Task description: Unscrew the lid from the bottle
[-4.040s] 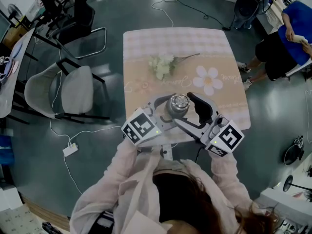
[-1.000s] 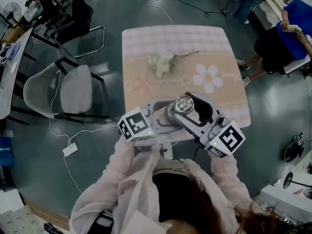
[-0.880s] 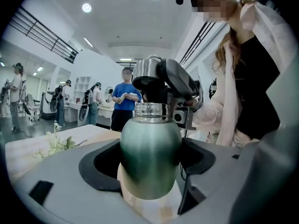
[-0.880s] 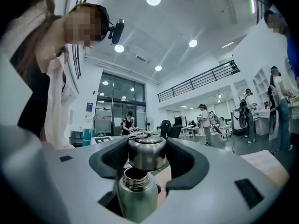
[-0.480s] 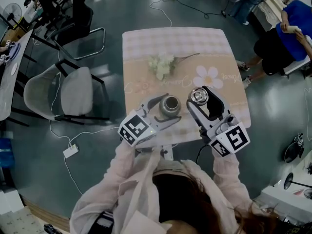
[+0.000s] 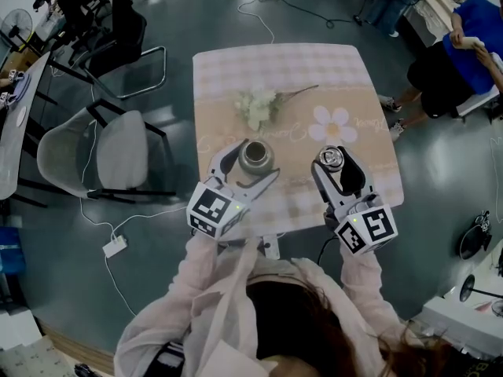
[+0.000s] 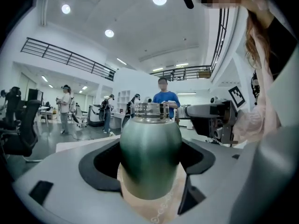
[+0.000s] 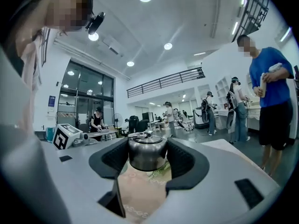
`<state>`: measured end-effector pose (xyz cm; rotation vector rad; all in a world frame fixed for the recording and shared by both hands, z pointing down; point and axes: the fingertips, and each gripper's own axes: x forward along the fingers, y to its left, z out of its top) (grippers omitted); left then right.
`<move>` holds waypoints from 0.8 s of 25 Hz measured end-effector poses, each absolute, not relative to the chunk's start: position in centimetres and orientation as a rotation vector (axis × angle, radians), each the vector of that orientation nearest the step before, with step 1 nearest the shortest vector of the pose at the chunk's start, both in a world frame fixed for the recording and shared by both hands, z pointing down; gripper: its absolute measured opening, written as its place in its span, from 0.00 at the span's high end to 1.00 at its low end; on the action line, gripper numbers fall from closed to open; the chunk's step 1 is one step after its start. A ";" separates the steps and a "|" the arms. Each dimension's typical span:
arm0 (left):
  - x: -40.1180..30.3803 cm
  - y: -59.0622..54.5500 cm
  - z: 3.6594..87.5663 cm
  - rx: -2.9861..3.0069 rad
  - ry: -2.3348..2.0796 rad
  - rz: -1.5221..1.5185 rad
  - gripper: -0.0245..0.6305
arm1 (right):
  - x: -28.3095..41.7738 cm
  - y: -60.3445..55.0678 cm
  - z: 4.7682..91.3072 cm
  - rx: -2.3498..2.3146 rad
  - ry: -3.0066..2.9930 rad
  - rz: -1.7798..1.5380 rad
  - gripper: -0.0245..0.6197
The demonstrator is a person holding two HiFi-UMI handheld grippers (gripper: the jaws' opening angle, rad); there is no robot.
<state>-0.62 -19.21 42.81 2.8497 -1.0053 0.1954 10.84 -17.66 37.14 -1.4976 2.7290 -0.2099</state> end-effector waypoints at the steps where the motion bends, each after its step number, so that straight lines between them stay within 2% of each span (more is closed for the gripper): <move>1: -0.7 -19.3 42.8 2.844 -1.026 0.190 0.38 | 11.2 -17.6 37.6 -1.521 2.719 -0.229 0.54; 7: -0.9 -19.4 42.4 2.832 -1.075 0.170 0.38 | 12.3 -17.5 40.4 -1.617 2.685 -0.368 0.54; 20: -0.3 -18.7 42.7 2.855 -1.059 0.232 0.38 | 12.0 -17.6 40.7 -1.614 2.695 -0.375 0.54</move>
